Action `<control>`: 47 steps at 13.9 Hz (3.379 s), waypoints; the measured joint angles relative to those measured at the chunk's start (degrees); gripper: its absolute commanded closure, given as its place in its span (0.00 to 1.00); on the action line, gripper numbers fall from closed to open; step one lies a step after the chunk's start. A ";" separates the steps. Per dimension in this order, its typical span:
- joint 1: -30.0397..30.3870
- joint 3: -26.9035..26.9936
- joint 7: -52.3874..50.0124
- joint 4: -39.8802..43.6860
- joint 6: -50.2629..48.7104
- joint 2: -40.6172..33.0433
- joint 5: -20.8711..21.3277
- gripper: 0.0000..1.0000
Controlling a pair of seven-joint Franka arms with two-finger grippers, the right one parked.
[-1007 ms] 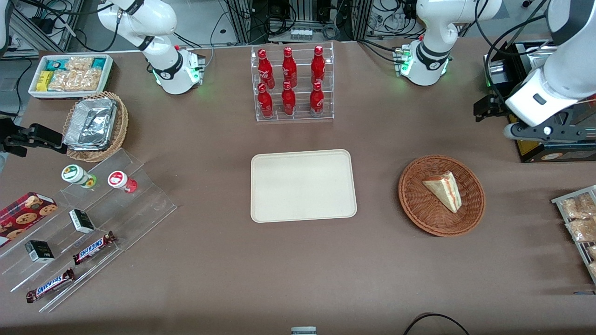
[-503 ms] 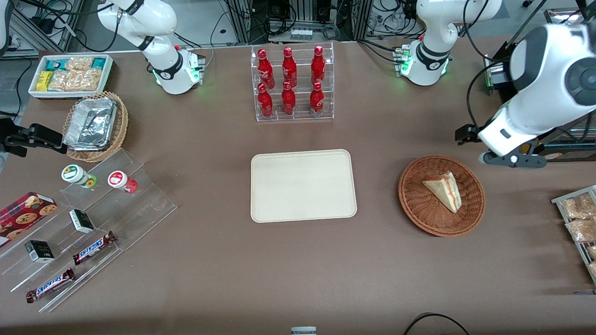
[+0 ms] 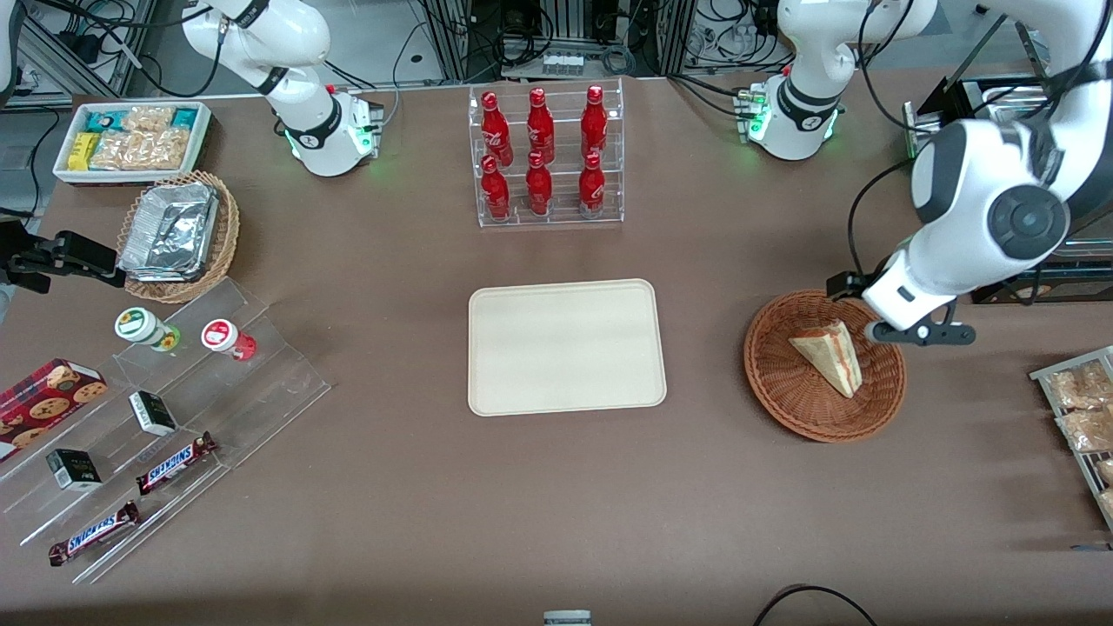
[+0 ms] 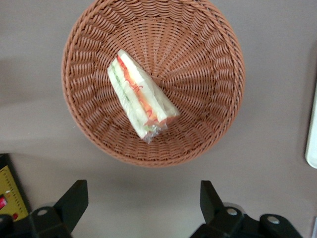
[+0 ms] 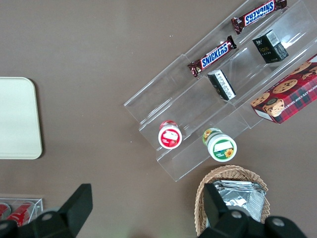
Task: Place sandwich from basket to tray
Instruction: 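Move the left gripper over the sandwich in the wicker basket, then lower the left gripper and close it on the wrapped sandwich, then lift the sandwich and carry it over the beige tray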
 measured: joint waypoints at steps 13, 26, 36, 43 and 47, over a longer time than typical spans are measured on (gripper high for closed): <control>0.20 0.16 -27.02 -5.90 14.27 4.02 0.01 0.00; 1.64 0.23 -33.82 -13.41 28.12 5.36 -0.04 0.00; 1.76 0.25 -35.80 -13.52 29.43 7.61 -0.06 1.00; -0.70 -0.51 -35.79 -11.11 20.68 4.26 0.02 1.00; -6.91 -1.08 -35.76 -4.63 9.94 3.31 0.04 1.00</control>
